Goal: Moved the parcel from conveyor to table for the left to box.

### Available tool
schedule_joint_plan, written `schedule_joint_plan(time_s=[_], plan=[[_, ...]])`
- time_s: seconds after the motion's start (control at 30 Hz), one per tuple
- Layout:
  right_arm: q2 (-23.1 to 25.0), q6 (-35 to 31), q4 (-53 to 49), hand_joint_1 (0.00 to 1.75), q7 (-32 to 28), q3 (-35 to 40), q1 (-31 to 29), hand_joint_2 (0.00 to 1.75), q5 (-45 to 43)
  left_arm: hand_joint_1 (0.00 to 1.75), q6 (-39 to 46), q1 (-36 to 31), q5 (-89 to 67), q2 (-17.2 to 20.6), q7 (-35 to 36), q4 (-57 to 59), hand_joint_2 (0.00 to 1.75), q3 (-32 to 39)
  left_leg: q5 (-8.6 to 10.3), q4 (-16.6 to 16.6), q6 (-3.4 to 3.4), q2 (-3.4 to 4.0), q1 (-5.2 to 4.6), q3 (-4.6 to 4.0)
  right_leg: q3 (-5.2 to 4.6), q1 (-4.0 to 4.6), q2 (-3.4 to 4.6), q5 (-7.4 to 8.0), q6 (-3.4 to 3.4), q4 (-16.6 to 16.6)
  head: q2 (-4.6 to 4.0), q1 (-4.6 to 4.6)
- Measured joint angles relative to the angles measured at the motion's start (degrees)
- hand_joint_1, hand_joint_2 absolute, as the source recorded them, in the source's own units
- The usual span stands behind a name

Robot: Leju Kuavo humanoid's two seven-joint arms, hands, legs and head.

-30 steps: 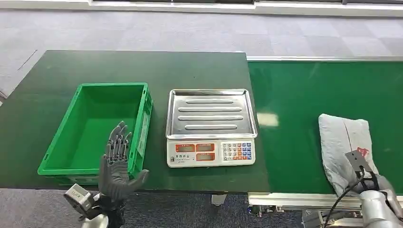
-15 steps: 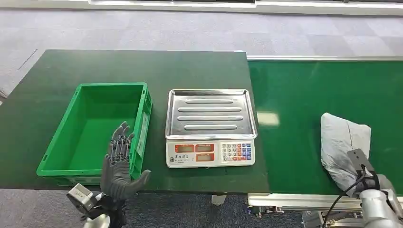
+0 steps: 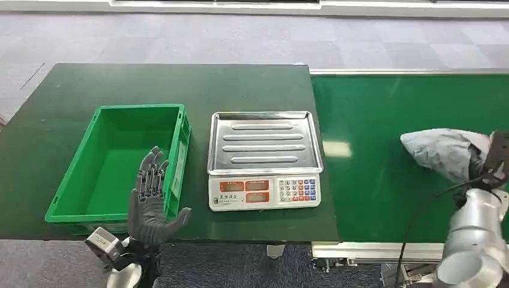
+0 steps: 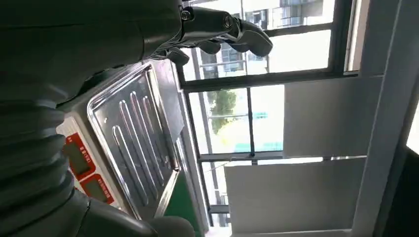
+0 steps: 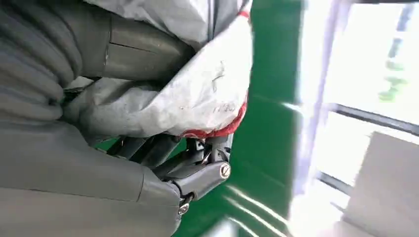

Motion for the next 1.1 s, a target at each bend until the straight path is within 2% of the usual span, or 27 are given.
schedule_joint_plan(time_s=[0.13,0.23,0.33,0.43,0.57,0.67,0.9,1.03,1.07,1.1], plan=[[5.8,-10.3,-9.2,1.75,0.9,8.2,-5.6,1.75,-3.8,0.0,1.1,-0.6,0.2,0.0,0.0,-0.2,1.75,-0.4,0.07,0.0,-0.09,0.0,0.01,0.06,-0.13,0.0,0.02,-0.01,-0.03,0.1,0.0,0.02],[8.2,-11.3,-13.5,1.75,1.2,13.2,-7.7,1.75,-5.9,0.0,1.2,-0.7,0.3,0.0,-0.1,-0.5,1.75,-0.6,0.08,0.0,-0.11,-0.03,0.05,0.03,-0.13,0.05,-0.01,-0.03,-0.05,0.1,0.0,0.02],[10.1,-8.1,-15.2,1.75,0.0,18.1,-8.6,1.75,-4.9,0.0,1.3,-0.9,0.2,0.0,-0.1,-0.5,1.75,-0.6,0.09,-0.1,-0.12,-0.03,0.04,-0.05,-0.15,0.04,0.03,0.01,-0.1,0.1,0.0,0.02],[13.0,-4.7,-15.1,1.75,-0.3,26.5,-10.1,1.75,1.5,0.0,1.2,-1.8,-0.3,0.0,-0.2,-0.5,1.75,-0.7,0.12,-0.1,-0.17,0.24,0.05,-0.06,-0.33,0.05,0.28,0.07,-0.19,0.1,0.0,0.02],[18.7,0.8,-11.9,1.75,3.5,37.6,-12.4,1.75,7.6,0.0,0.1,-3.7,-1.2,0.0,-0.2,-0.1,1.75,-0.7,0.23,-0.1,-0.35,0.39,0.06,-0.04,-0.47,0.18,0.45,0.17,-0.36,0.2,0.0,0.0],[21.8,4.1,-8.3,1.75,5.3,44.0,-13.2,1.75,8.3,0.0,-0.3,-4.3,-1.8,0.0,-0.2,0.1,1.75,-0.6,0.34,-0.1,-0.49,0.1,0.25,-0.14,-0.49,0.29,0.14,0.17,-0.39,0.2,0.0,0.0],[25.4,10.0,-2.3,1.75,6.9,50.8,-15.1,1.75,9.8,0.0,-0.1,-4.5,-1.8,0.4,-0.1,-0.1,1.75,-0.4,0.35,-0.1,-0.5,-0.15,0.31,-0.35,-0.54,0.3,-0.08,0.14,-0.43,0.2,0.0,0.0],[27.1,10.6,0.7,1.75,8.2,54.4,-15.2,1.75,12.3,0.0,0.1,-4.4,-1.8,0.7,0.0,-0.7,1.75,0.2,0.34,-0.1,-0.5,-0.18,0.3,-0.36,-0.57,0.29,-0.11,0.13,-0.43,0.1,0.0,0.0],[27.3,10.4,1.2,0.26,8.9,54.9,-15.2,1.75,12.9,0.0,0.1,-4.3,-1.7,0.8,0.0,-0.9,1.75,0.2,0.34,-0.1,-0.49,-0.22,0.3,-0.38,-0.57,0.3,-0.17,0.13,-0.43,0.1,0.0,0.0],[27.5,9.7,1.8,0.0,10.9,55.7,-15.3,1.75,14.5,0.0,0.3,-4.3,-1.7,0.8,0.0,-1.1,1.75,0.4,0.35,-0.1,-0.49,-0.26,0.3,-0.38,-0.57,0.3,-0.21,0.13,-0.43,0.1,0.0,0.0]])
